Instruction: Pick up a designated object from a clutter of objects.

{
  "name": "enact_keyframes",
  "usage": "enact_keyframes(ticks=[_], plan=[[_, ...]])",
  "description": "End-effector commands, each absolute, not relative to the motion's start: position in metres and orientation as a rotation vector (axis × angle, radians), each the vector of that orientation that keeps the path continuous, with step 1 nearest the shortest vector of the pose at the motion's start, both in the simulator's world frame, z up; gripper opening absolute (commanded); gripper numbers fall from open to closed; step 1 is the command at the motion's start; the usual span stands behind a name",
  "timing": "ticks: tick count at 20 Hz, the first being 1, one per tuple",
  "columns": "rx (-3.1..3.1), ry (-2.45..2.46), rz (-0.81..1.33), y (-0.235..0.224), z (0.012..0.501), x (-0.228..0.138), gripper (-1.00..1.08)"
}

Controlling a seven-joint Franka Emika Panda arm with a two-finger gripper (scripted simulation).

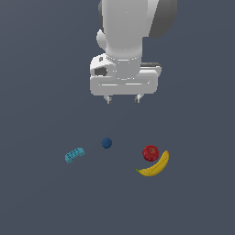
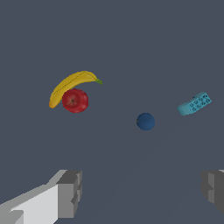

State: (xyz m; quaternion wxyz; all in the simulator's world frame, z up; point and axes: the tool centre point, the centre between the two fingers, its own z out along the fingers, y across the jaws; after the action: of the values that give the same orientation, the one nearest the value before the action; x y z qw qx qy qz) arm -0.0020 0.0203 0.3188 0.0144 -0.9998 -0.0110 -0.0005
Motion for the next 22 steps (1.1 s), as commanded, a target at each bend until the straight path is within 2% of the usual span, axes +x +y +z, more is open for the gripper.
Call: enact_keyframes(ticks=[1, 14, 22], plan=[[-3.113, -0.034, -0.001, 0.02, 0.319, -0.002, 1.0], [-3.143, -0.02, 0.024, -0.005, 0.312, -0.004, 1.0], [-3.131, 0.097, 0.024, -0.017, 0.298, 0.009, 1.0]])
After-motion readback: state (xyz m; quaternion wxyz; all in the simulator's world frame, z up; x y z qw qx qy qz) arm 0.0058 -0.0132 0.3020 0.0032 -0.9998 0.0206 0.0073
